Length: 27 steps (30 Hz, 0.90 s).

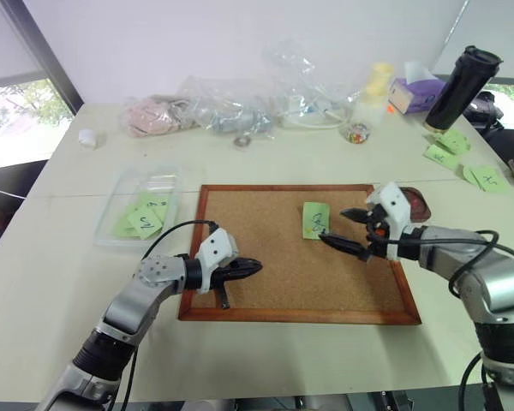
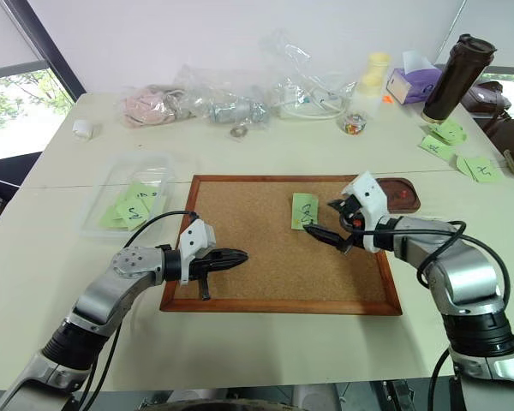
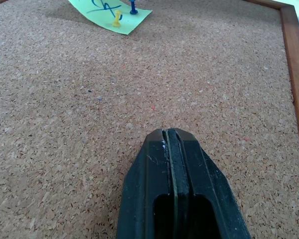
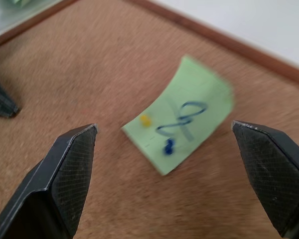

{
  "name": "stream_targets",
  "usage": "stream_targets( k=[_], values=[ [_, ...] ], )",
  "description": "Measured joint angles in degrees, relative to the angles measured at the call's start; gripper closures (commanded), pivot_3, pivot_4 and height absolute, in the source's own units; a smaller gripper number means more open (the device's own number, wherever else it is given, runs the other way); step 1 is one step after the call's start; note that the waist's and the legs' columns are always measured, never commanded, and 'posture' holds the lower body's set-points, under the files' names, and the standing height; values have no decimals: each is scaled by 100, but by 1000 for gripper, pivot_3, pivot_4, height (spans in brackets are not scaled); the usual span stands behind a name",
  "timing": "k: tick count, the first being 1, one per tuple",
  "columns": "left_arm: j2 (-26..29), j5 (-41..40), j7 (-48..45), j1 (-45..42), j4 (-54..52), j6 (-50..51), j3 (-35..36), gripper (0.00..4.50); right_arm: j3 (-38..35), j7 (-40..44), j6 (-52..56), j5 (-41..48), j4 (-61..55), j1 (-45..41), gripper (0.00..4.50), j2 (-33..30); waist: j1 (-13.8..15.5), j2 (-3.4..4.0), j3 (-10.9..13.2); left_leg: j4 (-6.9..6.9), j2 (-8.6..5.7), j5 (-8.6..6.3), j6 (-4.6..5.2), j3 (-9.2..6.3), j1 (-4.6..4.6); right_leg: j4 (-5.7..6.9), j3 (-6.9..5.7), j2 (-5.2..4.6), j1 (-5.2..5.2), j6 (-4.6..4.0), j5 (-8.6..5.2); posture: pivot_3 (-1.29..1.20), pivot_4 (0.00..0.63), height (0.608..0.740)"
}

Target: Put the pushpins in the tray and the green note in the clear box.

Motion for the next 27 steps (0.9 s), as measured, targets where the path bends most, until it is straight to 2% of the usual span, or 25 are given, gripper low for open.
stream_targets(
  k=[2,4,6,9,27],
  values=[
    [0,2,1,2,-2,0,-1,4500,128,-38,-52,-85,41,-9,65,79,0,0,0,0,0,0,0,0,0,0,0,1,0,0,0,0,150,740],
    [0,2,1,3,-5,0,-2,4500,237,-57,-141,-162,133,-30,587,144,0,0,0,0,0,0,0,0,0,0,0,1,0,0,0,0,150,740],
    [0,2,2,4,-5,1,-1,4500,299,-59,-224,-238,228,-54,1362,154,0,0,0,0,0,0,0,0,0,0,0,1,0,0,0,0,150,740],
    [2,7,3,7,-8,2,2,4500,394,-66,-348,-372,396,-127,2899,207,-3,0,0,0,0,0,0,0,1,0,0,2,0,0,0,0,150,740],
    [4,16,22,30,-69,66,9,4500,489,-63,-590,-668,843,-214,2899,413,-6,0,0,0,0,0,0,0,1,1,0,2,-1,0,0,0,150,740]
  ],
)
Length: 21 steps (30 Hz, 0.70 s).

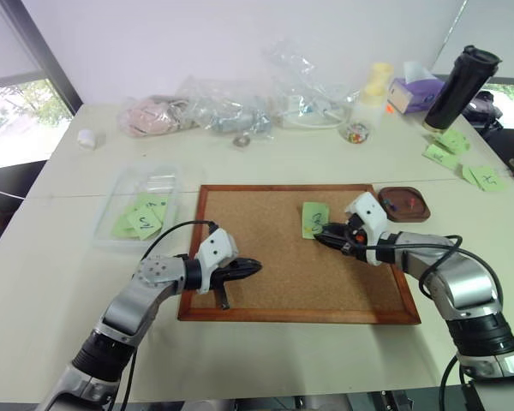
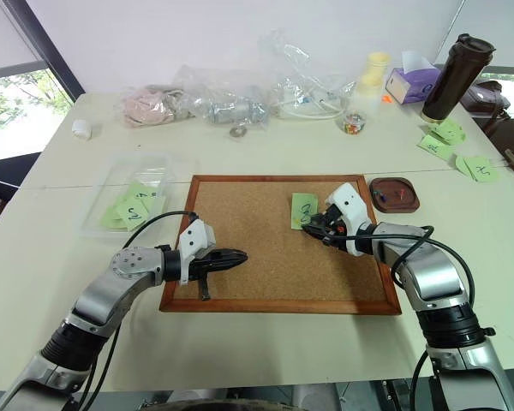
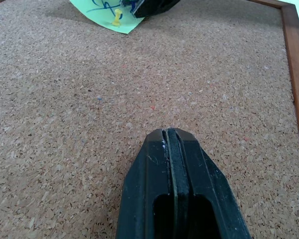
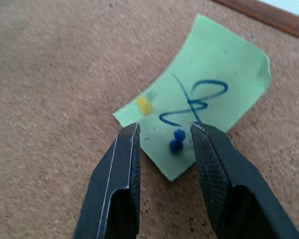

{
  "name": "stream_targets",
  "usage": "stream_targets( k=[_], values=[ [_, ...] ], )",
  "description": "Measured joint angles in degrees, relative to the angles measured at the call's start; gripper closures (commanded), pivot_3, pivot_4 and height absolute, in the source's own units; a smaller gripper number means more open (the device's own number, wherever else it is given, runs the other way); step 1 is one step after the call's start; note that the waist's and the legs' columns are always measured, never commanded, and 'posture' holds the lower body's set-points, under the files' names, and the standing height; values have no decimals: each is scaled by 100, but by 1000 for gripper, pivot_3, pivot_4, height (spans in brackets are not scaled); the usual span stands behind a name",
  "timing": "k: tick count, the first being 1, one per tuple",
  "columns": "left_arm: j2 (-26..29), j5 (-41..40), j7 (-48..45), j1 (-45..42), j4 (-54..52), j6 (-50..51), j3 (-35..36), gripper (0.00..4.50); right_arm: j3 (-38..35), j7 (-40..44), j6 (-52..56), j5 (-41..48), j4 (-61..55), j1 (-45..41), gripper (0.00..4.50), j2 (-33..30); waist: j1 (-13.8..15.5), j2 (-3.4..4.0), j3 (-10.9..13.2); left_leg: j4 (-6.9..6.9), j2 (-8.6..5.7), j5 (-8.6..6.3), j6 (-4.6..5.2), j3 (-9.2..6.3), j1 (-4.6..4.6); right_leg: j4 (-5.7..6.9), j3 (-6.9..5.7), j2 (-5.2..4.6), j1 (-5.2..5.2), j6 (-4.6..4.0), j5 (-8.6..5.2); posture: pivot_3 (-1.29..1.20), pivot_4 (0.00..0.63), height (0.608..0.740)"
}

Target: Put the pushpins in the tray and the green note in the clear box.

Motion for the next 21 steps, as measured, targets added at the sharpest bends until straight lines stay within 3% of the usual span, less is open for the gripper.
stream_targets(
  k=[4,9,21],
  values=[
    [0,3,0,0,0,2,0,4500,0,9,-53,-7,29,3,2899,7,0,0,0,0,0,0,0,0,0,0,0,0,0,0,0,0,150,740],
    [1,6,-6,2,-2,1,-1,4500,-44,-30,-100,-37,62,16,4431,43,1,0,0,0,0,0,0,0,0,0,0,0,0,0,0,0,150,740],
    [0,14,-9,-1,-17,1,-7,4500,-344,-127,215,253,-142,23,4431,41,7,2,1,0,-1,0,0,-1,-3,0,0,-1,-2,0,0,0,150,740]
  ],
)
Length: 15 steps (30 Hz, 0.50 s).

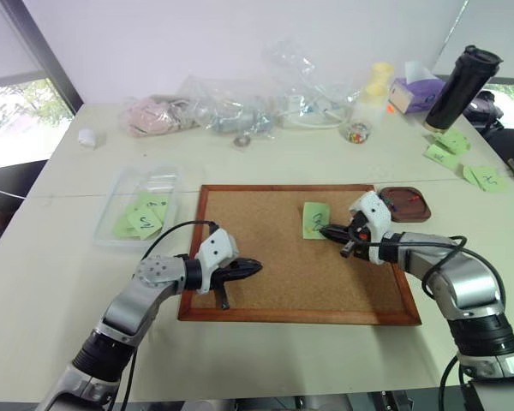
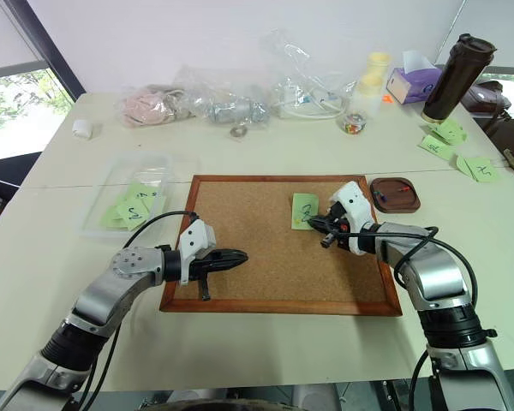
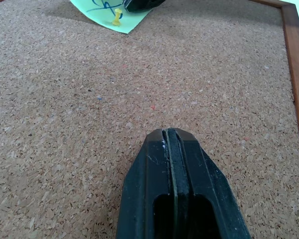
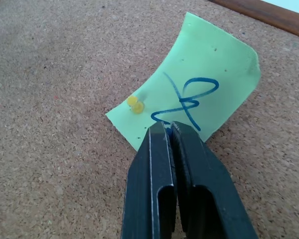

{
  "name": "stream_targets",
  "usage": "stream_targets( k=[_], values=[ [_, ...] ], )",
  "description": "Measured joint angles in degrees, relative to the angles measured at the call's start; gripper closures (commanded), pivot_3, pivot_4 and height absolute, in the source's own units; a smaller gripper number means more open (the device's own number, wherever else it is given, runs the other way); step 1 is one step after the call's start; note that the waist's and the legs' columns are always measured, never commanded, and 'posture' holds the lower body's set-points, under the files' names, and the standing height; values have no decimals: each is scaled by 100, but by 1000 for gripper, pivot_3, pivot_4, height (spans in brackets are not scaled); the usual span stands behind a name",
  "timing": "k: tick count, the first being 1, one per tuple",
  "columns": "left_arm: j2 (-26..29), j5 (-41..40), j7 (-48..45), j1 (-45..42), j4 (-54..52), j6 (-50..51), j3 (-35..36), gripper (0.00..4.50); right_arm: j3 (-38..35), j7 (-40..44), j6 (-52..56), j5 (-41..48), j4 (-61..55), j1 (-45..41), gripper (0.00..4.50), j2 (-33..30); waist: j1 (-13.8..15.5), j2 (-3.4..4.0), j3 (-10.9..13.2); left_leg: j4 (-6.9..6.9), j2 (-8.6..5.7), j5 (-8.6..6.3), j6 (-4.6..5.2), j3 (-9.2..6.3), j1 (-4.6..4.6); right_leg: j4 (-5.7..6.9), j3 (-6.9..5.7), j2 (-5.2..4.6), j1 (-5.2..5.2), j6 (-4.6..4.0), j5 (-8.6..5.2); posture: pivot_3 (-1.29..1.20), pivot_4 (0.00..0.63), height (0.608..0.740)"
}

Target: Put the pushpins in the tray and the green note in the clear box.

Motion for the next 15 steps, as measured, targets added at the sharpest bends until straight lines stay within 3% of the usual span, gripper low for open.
stream_targets(
  k=[5,15],
  values=[
    [2,7,0,16,-6,2,2,4500,-1335,-434,199,500,-73,-315,4431,-19,0,0,0,-3,1,0,0,-1,4,0,-1,1,3,0,0,0,150,740],
    [0,9,-21,18,-3,10,0,4500,-2104,-1117,-249,97,1701,-371,4431,-304,-10,2,-2,-3,0,0,0,5,4,1,1,1,1,0,0,0,150,740]
  ],
)
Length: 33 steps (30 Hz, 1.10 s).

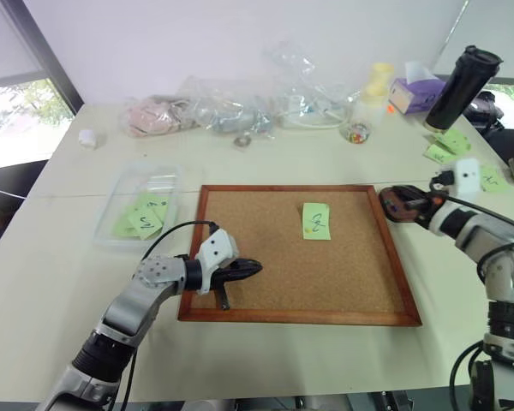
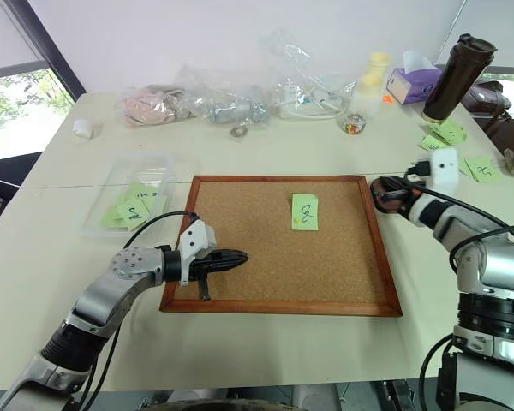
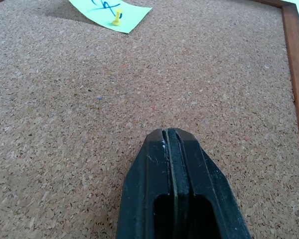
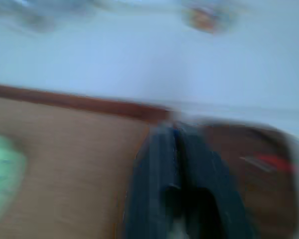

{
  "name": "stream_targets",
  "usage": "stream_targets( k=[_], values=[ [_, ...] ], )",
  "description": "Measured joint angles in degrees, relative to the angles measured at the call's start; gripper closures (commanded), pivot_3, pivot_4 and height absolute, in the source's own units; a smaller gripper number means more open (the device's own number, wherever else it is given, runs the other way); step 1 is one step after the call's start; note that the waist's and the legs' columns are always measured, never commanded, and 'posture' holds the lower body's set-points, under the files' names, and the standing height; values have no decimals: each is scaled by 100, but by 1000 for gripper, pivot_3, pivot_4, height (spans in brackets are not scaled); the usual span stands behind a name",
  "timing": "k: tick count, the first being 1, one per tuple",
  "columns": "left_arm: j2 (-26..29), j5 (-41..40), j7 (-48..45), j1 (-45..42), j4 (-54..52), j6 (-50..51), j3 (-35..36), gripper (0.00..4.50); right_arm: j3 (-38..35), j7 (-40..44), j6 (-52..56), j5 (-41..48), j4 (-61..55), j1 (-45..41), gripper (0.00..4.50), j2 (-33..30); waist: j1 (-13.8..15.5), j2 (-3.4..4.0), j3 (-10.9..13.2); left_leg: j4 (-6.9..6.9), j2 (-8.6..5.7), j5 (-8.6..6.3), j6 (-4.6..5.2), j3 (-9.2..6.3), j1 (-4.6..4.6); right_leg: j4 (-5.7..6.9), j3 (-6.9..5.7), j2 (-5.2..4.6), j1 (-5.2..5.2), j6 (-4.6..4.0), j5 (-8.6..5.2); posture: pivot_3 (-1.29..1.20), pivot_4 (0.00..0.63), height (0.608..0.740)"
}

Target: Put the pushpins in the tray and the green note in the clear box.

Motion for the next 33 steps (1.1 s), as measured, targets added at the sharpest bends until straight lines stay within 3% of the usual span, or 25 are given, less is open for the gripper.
stream_targets(
  k=[14,24,27,32,33],
  values=[
    [-11,20,10,6,-2,5,2,4500,182,-1,-646,-263,935,-27,4431,116,-3,5,-3,2,1,0,0,2,1,1,1,0,1,0,0,0,150,740],
    [-8,31,15,20,-25,12,7,4500,278,13,-711,-319,987,-97,4431,118,-7,6,-4,2,1,0,0,1,1,1,1,0,2,0,0,0,150,740],
    [-8,32,20,19,-29,14,7,4500,284,64,-637,-271,934,-93,3560,118,-5,6,-4,2,1,0,0,1,1,1,1,1,2,0,0,0,150,740],
    [-8,35,20,15,-28,14,5,4500,290,79,-556,-265,844,-73,1124,118,-4,6,-4,2,1,0,0,1,1,0,2,0,2,0,0,0,150,740],
    [-8,35,20,15,-28,14,4,4500,290,79,-531,-260,801,-72,1124,118,-4,7,-4,2,1,0,0,1,1,1,1,0,2,0,0,0,150,740]
  ],
)
